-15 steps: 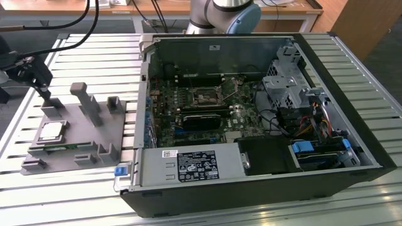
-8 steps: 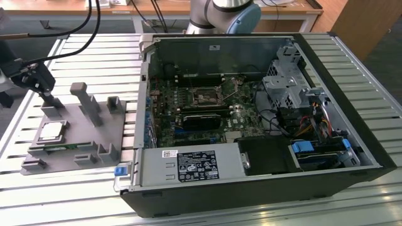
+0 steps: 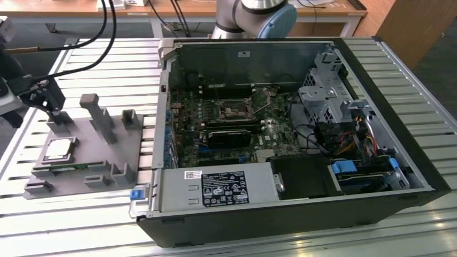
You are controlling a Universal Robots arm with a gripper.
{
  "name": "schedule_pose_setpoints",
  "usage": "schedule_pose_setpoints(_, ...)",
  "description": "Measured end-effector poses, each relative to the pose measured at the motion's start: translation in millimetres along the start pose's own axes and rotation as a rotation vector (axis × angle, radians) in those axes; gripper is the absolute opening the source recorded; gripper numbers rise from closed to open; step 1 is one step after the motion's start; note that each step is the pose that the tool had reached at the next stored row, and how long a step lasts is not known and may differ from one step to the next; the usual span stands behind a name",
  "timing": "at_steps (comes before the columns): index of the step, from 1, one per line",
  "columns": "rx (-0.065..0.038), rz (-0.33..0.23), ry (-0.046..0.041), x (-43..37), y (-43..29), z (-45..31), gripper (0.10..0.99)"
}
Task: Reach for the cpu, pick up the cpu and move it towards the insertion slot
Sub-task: 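Pick up the cpu and move it towards the insertion slot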
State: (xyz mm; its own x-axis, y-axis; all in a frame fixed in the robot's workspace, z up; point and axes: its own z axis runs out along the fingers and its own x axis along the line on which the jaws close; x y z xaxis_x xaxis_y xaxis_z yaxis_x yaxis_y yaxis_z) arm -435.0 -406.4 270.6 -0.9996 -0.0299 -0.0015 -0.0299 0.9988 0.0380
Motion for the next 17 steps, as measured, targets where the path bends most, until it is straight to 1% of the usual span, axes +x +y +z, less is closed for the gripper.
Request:
schedule_pose_setpoints(10,0.000,-0.015,0.0004,0.7,-1.2,18.0,0.769)
schedule_pose_setpoints(17,0.000,-0.019,0.0001,3.9,-1.5,29.9,0.769)
